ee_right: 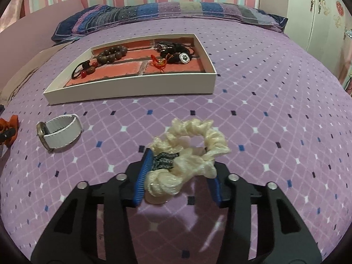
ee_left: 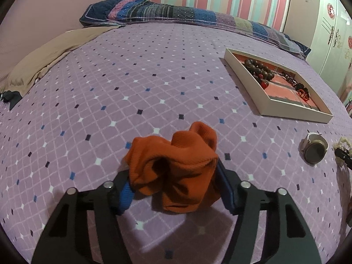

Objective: Organize jewelry
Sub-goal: 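Close right tool on cream scrunchie while left tool closes on orange scrunchie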

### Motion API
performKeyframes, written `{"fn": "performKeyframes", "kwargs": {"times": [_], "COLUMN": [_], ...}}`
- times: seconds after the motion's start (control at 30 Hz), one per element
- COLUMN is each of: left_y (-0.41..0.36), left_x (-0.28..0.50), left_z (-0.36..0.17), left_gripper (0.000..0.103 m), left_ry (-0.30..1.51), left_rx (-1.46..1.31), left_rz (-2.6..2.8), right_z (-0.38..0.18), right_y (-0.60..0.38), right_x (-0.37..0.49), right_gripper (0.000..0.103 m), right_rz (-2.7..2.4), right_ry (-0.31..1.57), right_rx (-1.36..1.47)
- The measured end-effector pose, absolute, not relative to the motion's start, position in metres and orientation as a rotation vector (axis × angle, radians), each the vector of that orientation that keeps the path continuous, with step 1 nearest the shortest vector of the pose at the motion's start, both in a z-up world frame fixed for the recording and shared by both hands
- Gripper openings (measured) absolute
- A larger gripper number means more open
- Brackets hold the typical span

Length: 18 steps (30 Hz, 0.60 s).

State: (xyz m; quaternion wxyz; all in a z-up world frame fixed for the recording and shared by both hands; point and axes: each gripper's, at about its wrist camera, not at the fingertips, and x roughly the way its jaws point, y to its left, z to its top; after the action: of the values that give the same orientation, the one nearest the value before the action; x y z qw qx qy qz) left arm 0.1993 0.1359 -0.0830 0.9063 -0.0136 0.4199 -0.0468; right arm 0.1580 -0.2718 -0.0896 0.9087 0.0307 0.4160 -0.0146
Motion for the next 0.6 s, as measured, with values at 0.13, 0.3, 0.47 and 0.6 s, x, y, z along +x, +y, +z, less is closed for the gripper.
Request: {"fn": "performKeyframes", "kwargs": {"times": [0.13,0.3,0.47,0.6], "left_y": [0.1377,0.1406,0.1429,0.1423], "left_x": [0.1989,0.1977,0.1957,0.1934], "left_z": [-0.0817,-0.0803,-0.0786,-0.0759], "left_gripper": [0.051,0.04,0.032,0.028], "left_ry": [0.859,0.853,0.846,0.837], "left_rx": [-0.035,-0.042,-0.054,-0.051], "left_rz": [-0.096,-0.093,-0.091,-0.089], "right_z": [-0.0893,-0.0892,-0.0891,-0.0884], "right_y": [-0.2717,-0.2735,-0.2766,-0.2781], "right_x": [0.1576,0.1559,0.154,0.1528], "right_gripper": [0.037,0.032,0.03,0.029], "right_rz": [-0.016,-0.001,0.008,0.01], "right_ry": [0.856,0.846,0.843,0.838], "right_rx": [0.072,0.087,0.103,0.111]}}
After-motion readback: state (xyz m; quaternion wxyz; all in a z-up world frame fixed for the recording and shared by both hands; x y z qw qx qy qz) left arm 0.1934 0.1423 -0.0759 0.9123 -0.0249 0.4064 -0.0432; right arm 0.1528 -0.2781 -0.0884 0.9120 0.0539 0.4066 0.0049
